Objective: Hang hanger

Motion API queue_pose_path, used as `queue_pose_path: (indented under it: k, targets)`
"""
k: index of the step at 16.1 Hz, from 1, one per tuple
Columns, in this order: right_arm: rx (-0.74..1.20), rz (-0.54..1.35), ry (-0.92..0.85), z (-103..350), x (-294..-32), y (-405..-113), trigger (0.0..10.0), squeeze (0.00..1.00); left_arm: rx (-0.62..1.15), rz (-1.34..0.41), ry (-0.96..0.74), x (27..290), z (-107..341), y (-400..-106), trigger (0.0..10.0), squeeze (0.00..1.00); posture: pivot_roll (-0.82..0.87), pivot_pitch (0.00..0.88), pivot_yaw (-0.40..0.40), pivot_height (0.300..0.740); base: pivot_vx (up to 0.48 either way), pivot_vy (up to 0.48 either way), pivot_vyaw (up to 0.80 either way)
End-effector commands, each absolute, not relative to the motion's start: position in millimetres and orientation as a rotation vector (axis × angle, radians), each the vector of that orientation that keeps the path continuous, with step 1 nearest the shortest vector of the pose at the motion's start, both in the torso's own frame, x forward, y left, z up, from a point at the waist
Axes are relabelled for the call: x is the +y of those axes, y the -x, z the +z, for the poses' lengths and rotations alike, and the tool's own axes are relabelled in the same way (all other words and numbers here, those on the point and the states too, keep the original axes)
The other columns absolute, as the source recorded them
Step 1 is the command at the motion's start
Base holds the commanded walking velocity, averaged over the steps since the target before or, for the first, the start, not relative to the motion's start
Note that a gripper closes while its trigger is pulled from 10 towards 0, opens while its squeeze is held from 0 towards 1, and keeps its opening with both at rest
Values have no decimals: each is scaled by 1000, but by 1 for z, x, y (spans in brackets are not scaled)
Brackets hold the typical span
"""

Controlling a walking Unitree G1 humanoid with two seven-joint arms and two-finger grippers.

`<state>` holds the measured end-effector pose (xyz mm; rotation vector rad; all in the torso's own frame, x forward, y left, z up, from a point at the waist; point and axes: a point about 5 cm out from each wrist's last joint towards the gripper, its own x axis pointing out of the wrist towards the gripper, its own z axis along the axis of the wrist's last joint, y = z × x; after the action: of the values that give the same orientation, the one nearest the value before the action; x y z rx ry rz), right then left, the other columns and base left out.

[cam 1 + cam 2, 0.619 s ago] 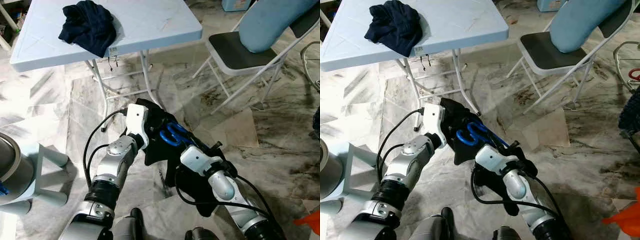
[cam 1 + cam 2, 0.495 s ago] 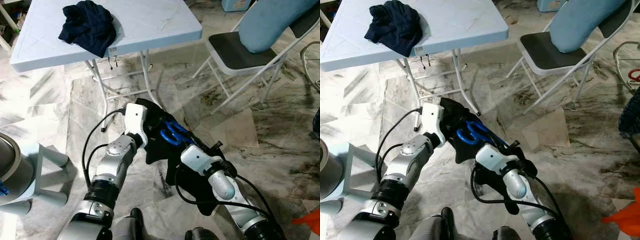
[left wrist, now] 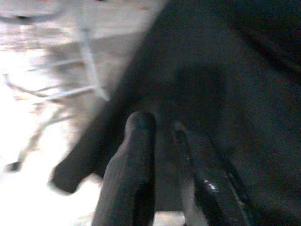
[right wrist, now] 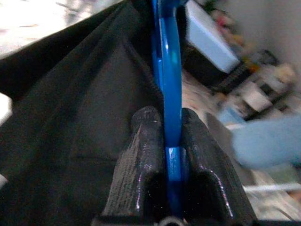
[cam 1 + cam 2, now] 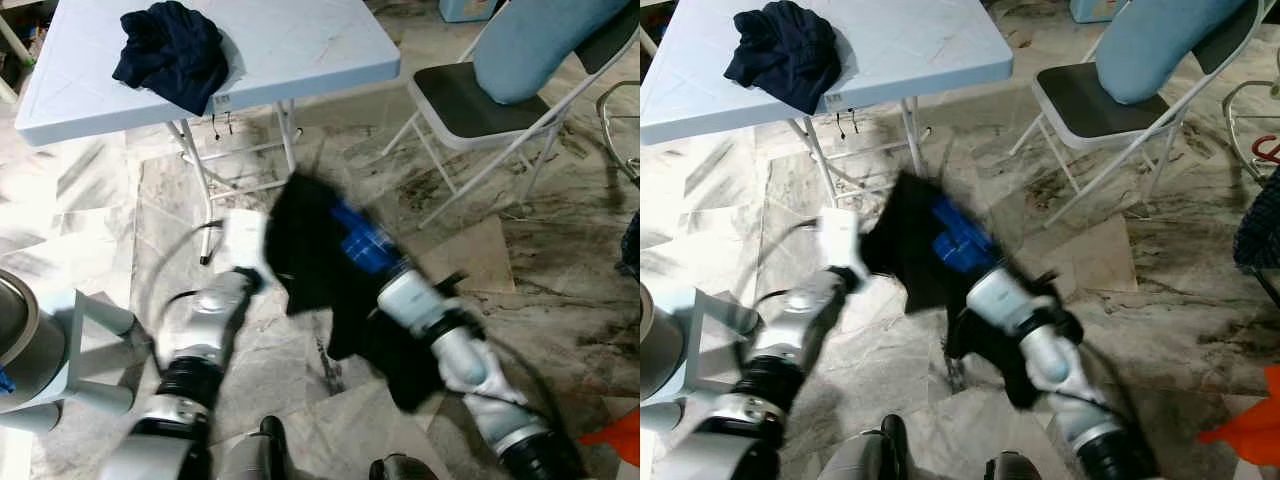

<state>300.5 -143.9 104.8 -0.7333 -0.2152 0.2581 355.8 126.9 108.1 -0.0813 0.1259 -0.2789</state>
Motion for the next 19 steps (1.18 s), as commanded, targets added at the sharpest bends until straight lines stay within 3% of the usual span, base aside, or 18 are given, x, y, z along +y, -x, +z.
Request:
queue_pose_path:
  k: [1, 4, 7, 9, 10, 11, 12, 19]
  targets:
    - [-262, 231, 699, 116, -144, -301, 10000, 0, 135, -236, 68, 135, 103, -354, 0, 0, -140, 212, 60, 740, 0, 0, 0]
    - [-223, 250, 681, 119, -166, -297, 10000, 0, 99, -130, 33, 162, 113, -363, 0, 0, -134, 214, 60, 740, 0, 0, 0]
    - [-210, 239, 689, 118, -175, -295, 10000, 0, 98, -129, 31, 163, 113, -364, 0, 0, -136, 213, 62, 740, 0, 0, 0]
    - [-202, 243, 643, 121, -174, -295, 10000, 0, 60, -247, 97, 134, 114, -361, 5373, 0, -140, 211, 61, 740, 0, 0, 0]
    - [-201, 251, 635, 120, -171, -295, 10000, 0, 44, -282, 121, 126, 116, -360, 10000, 0, -142, 211, 60, 740, 0, 0, 0]
    - [-200, 265, 624, 119, -167, -295, 10000, 0, 25, -321, 130, 116, 117, -357, 10000, 761, -142, 211, 60, 740, 0, 0, 0]
    - [-198, 275, 615, 118, -163, -294, 10000, 0, 10, -359, 148, 107, 117, -354, 10000, 1000, -142, 211, 61, 740, 0, 0, 0]
    - [-137, 341, 415, 111, -134, -292, 10000, 0, -160, -555, 282, 71, 138, -342, 10000, 1000, -141, 223, 67, 740, 0, 0, 0]
